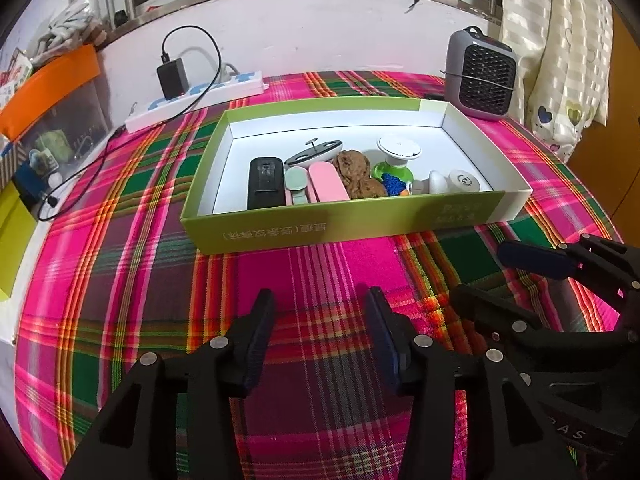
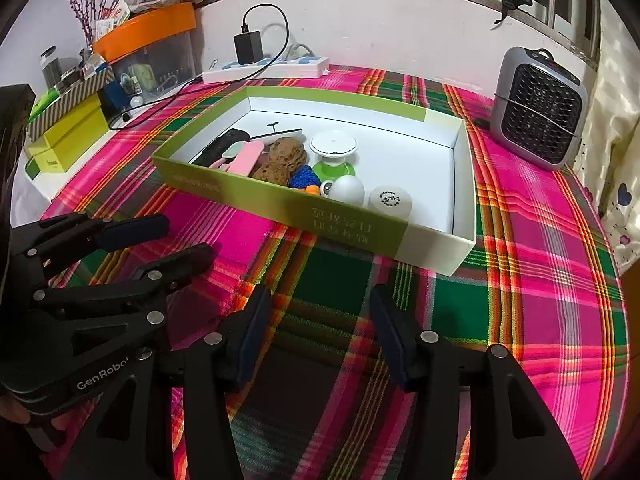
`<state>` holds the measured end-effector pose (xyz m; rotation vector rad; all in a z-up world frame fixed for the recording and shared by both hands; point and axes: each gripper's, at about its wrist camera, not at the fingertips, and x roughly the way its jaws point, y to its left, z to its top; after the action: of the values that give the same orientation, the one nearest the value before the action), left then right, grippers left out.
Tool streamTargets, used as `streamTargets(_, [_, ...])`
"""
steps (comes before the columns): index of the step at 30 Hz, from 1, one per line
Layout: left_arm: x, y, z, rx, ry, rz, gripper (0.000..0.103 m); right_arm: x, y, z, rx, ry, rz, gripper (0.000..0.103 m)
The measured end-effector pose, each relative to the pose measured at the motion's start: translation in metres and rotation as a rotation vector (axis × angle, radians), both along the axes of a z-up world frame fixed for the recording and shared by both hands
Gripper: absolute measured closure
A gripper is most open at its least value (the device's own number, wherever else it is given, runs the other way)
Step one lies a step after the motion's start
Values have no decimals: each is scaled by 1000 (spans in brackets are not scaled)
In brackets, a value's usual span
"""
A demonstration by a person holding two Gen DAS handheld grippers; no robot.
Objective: Organize objects
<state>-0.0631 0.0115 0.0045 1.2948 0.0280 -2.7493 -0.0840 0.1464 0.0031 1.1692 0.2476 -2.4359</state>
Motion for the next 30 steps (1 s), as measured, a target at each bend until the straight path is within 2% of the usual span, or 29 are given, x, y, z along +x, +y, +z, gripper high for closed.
streamTargets(30, [0, -1, 0, 1, -1, 0, 56, -1, 1, 1, -32, -14, 7, 48])
